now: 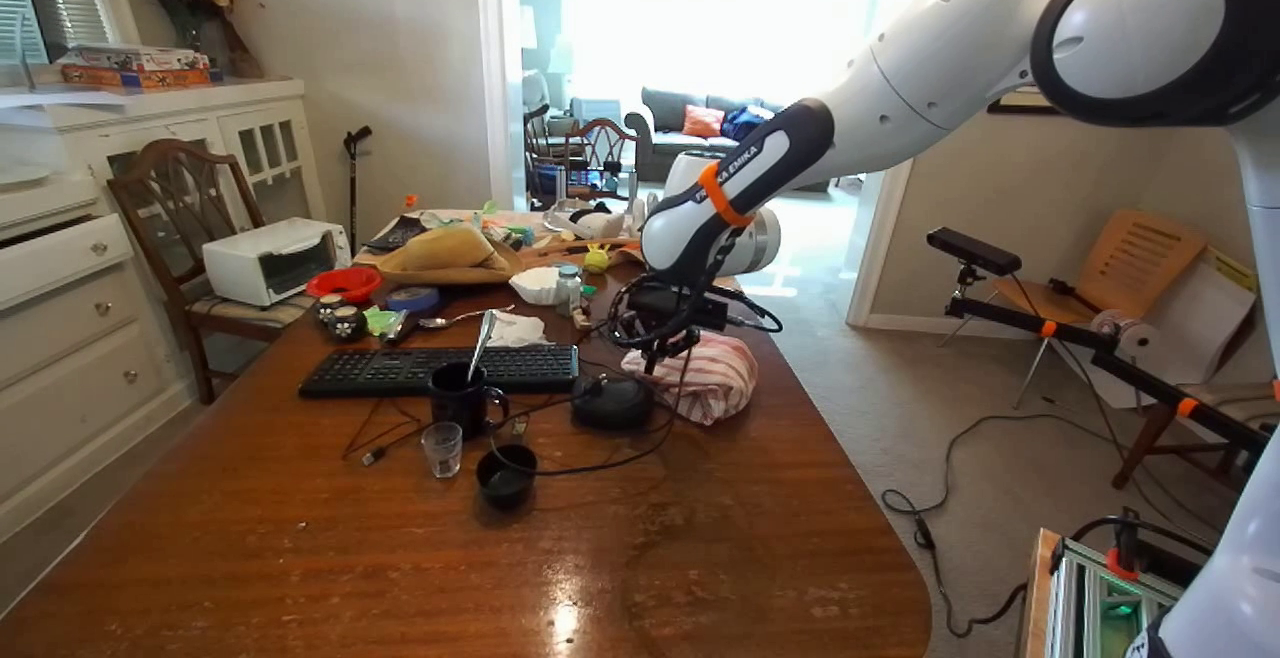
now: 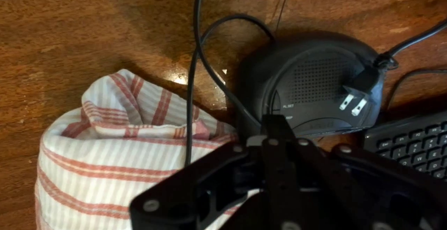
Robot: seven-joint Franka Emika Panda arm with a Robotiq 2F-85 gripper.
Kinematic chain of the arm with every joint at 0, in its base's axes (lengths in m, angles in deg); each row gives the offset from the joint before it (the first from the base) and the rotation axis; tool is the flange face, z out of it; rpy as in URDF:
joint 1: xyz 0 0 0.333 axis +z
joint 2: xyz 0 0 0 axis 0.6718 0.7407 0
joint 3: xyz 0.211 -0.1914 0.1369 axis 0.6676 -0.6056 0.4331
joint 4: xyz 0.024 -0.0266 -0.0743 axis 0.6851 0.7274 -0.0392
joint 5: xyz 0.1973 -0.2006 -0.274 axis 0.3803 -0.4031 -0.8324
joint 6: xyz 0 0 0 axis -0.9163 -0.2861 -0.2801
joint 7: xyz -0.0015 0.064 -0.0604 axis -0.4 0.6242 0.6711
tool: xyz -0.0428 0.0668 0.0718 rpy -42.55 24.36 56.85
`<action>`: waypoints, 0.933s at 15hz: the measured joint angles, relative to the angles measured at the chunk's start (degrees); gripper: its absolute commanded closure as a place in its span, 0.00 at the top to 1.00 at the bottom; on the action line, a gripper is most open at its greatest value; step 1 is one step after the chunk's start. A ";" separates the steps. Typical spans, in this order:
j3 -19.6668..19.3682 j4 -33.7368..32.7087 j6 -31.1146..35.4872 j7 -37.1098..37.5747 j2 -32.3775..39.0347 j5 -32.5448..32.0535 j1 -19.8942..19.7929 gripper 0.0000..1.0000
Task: Press the button on the black object
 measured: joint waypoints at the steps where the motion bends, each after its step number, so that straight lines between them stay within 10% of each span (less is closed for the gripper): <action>1: 0.00 -0.02 0.04 -0.38 0.37 0.13 0.08 0.00; 14: 0.02 -1.31 2.46 -3.09 3.03 3.45 0.52 0.00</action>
